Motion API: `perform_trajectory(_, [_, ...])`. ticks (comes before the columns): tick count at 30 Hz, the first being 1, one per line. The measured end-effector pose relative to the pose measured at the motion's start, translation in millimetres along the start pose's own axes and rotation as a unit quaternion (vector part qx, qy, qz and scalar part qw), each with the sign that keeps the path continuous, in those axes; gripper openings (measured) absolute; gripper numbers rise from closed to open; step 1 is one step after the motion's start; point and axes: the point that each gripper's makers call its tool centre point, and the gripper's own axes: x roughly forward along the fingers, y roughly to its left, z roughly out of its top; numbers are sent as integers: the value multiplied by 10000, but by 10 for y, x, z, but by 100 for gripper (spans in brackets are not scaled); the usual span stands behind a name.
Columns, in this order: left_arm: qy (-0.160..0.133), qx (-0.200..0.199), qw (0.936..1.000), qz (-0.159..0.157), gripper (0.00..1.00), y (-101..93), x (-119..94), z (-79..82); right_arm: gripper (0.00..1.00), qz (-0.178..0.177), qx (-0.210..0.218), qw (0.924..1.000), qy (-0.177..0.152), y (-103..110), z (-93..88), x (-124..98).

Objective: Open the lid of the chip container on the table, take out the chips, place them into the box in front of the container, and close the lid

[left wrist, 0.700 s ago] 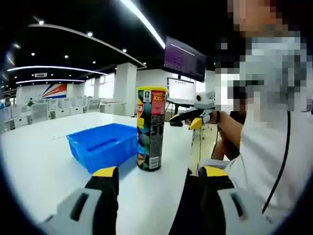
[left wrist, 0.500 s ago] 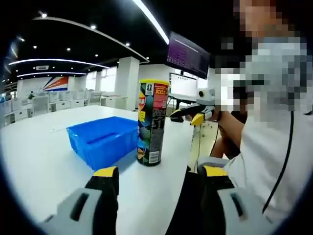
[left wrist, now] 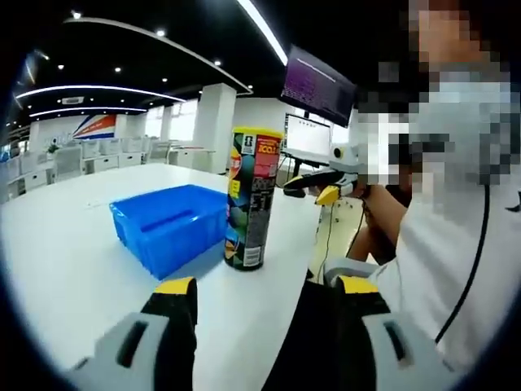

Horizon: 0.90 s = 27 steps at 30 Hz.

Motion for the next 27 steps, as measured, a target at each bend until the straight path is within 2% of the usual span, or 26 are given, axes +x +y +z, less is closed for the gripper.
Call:
perform_trajectory(12, [70, 80, 9999, -32, 67, -22, 17, -30, 65, -26, 24, 10000, 70, -18, -50, 15])
perform_trajectory(17, [-46, 172, 9996, -211, 68, -103, 12, 44, 65, -21, 19, 9999, 142, -12, -84, 20])
perform_trajectory(22, [-6, 232, 9994, -253, 69, -81, 74, 9, 65, 12, 3, 9999, 108, 15, -64, 25])
perform_trajectory(27, [-126, 204, 9989, -408, 70, -67, 126, 11, 64, 37, -19, 9999, 132, 36, -68, 23])
